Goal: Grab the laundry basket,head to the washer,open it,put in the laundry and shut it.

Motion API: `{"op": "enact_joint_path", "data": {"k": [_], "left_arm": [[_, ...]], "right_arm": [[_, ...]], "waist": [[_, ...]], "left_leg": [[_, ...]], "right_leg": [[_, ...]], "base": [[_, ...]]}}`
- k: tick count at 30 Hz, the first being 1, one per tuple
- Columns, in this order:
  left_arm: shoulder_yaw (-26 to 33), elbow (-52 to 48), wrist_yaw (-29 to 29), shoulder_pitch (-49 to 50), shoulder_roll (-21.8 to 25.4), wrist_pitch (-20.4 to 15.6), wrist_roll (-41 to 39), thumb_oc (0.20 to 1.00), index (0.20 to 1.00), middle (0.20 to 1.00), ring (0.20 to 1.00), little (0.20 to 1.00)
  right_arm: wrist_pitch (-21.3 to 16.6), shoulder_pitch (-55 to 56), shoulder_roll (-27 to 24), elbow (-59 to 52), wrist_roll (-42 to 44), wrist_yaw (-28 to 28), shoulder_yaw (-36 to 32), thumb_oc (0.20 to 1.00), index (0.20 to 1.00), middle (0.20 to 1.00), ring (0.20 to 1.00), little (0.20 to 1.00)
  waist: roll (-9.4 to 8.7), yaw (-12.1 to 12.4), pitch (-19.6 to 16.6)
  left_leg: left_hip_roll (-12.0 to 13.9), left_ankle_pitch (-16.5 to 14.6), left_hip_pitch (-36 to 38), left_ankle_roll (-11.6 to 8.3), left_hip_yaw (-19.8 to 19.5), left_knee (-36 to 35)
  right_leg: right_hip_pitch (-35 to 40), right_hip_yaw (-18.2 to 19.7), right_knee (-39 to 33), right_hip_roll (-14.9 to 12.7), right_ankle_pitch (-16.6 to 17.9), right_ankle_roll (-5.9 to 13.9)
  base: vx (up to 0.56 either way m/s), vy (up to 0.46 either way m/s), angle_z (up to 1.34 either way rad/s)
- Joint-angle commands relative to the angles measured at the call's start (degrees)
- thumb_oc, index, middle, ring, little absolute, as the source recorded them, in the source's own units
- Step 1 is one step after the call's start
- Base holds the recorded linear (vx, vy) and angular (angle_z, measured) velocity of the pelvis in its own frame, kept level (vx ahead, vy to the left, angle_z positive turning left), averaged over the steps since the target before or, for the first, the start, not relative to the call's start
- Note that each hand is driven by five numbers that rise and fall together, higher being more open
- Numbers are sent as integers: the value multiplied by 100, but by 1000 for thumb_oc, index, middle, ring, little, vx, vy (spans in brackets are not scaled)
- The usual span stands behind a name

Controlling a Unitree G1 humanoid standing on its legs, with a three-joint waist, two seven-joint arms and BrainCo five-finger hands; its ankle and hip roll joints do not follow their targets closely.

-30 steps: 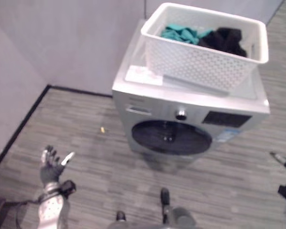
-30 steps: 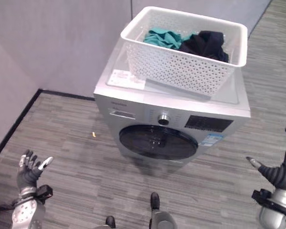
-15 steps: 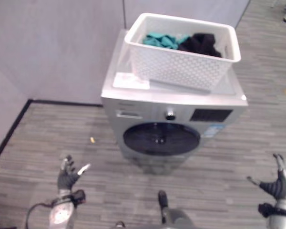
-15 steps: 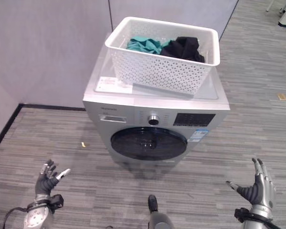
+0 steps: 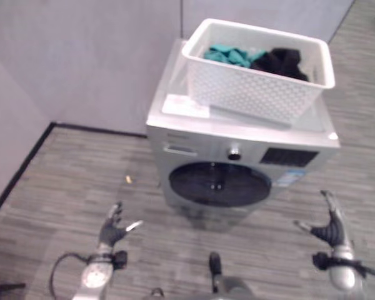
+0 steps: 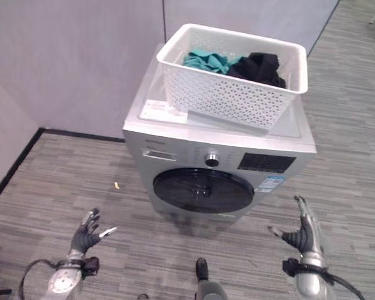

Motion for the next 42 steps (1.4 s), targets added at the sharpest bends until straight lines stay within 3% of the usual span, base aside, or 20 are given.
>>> {"op": "enact_joint_path", "data": {"k": [1,7,23,33,42], "left_arm": [[-29,94,149,-421,338,-389,186,1000,1000,1000,1000,1000],[-314,-60,59,-714,395,-418,81,1000,1000,1000,1000,1000],[-261,50,58,-950,317,-388,-71,1000,1000,1000,1000,1000],[-316,-35,20,-1093,342,-439,-171,1000,1000,1000,1000,1000],[-276,-44,86,-1212,292,-449,-279,1000,1000,1000,1000,1000]], "right_arm": [[-259,-125,-288,119,163,-190,-183,1000,1000,1000,1000,1000],[-182,-579,-545,522,157,-229,57,1000,1000,1000,1000,1000],[-165,-754,-392,1088,620,-278,-154,1000,1000,1000,1000,1000],[-63,-1570,-897,1735,437,-524,76,1000,1000,1000,1000,1000],[-43,-2143,-891,2034,635,-715,184,1000,1000,1000,1000,1000]], "waist": [[-86,-81,42],[-48,3,258],[-10,-67,648],[128,80,909],[292,166,1040]], "left_leg": [[174,235,-520,174,-381,63],[182,359,-760,126,-458,63],[304,562,-1193,44,-379,63],[390,750,-1463,-30,-344,63],[393,888,-1755,-87,-430,63]], "right_leg": [[393,-226,111,-522,-572,469],[303,-377,106,-528,-578,441],[-169,-385,147,-397,-519,360],[-441,-410,115,-302,-471,291],[-615,-483,88,-276,-467,239]], "base": [[-35,-36,15],[-25,-59,14],[-24,-48,-1],[-24,-69,-2],[-12,-55,2]]}}
